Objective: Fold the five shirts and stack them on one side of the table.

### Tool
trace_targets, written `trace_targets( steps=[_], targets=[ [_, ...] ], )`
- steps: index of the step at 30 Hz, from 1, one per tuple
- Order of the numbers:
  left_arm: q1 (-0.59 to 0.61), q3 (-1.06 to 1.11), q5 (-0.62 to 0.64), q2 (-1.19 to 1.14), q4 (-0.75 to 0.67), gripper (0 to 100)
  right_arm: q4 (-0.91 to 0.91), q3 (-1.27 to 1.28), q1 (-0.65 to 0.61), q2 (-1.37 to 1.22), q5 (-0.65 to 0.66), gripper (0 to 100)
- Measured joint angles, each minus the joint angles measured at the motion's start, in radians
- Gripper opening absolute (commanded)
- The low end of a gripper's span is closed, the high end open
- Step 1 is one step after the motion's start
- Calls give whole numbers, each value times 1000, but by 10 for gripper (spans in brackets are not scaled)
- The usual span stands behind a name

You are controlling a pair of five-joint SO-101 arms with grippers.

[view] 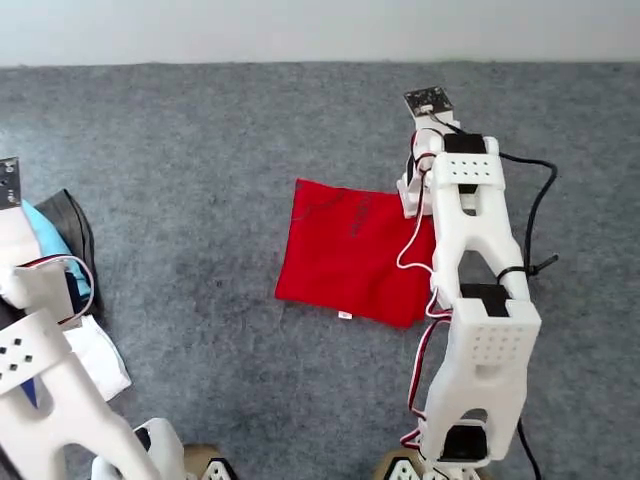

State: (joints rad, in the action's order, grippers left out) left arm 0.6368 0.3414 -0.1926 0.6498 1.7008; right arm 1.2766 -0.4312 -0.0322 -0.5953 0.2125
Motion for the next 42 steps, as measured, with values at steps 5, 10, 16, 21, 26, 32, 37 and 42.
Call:
trace_targets(
  steps=[5,10,16,21,26,32,37,42],
  targets=[
    [0,0,0,0,0,14,15,-117,5,-5,95,20],
    [0,0,0,0,0,14,21,-193,6,-8,166,18],
    [0,0,0,0,0,14,-20,-199,6,-63,221,23],
    [0,5,0,0,0,14,-5,-206,15,-78,233,54],
    [0,5,0,0,0,14,112,-288,11,-78,212,58],
    [0,5,0,0,-6,14,319,-384,-15,-77,155,58],
    [0,21,0,0,-26,14,356,-391,-11,-95,144,58],
    [-2,43,0,0,-26,14,187,-397,46,-233,203,58]
  ],
)
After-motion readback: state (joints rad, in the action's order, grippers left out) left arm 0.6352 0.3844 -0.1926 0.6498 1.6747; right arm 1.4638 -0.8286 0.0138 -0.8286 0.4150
